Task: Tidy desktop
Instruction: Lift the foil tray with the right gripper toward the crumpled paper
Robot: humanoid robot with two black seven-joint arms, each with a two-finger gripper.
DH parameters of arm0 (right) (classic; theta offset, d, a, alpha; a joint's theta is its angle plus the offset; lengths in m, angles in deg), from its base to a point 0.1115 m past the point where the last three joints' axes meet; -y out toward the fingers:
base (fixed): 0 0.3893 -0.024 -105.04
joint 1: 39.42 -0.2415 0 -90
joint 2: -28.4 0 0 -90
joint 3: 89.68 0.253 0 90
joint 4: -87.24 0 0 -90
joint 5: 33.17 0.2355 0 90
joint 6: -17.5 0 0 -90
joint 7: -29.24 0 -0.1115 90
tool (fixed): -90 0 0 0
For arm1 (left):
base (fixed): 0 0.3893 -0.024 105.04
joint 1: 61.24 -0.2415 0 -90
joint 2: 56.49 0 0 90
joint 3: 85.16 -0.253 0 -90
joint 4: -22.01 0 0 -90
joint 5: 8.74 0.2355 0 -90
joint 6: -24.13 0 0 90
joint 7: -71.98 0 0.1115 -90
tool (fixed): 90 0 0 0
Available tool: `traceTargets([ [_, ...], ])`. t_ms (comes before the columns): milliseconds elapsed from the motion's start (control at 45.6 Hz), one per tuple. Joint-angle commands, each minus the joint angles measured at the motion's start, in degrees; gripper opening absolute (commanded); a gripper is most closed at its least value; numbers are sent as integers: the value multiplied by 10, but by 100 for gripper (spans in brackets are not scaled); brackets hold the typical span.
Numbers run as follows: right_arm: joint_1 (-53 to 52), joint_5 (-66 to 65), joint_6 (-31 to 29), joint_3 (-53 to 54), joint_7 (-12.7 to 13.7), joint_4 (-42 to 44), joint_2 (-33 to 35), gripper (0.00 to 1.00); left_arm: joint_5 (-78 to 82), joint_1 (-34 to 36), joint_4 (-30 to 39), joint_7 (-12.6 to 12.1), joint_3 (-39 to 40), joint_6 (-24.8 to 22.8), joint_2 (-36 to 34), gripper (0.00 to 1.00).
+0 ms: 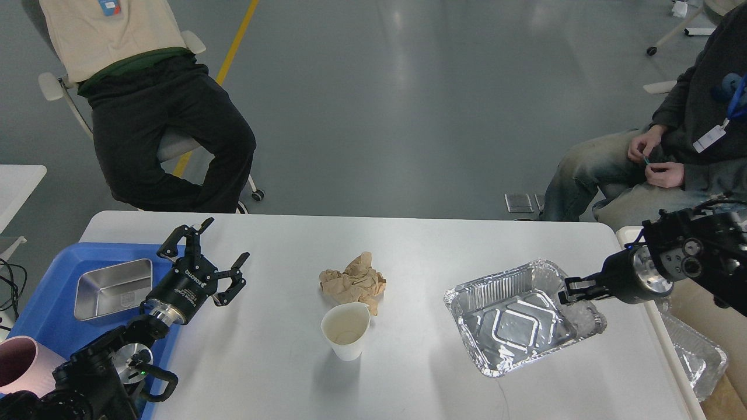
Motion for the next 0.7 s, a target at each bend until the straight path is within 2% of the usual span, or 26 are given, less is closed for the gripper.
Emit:
traceTargets([
  [0,-23,24,-6,0,32,-26,33,0,-2,2,0,2,24,-2,0,97],
  [132,-39,79,-5,2,60,-26,34,0,-2,1,0,7,67,0,1,97],
  [263,-53,146,3,2,89,-20,23,0,-2,0,0,8,75,-1,0,97],
  [680,-89,164,52,1,92,122,-138,0,-6,0,-1,8,75,0,-21,97],
])
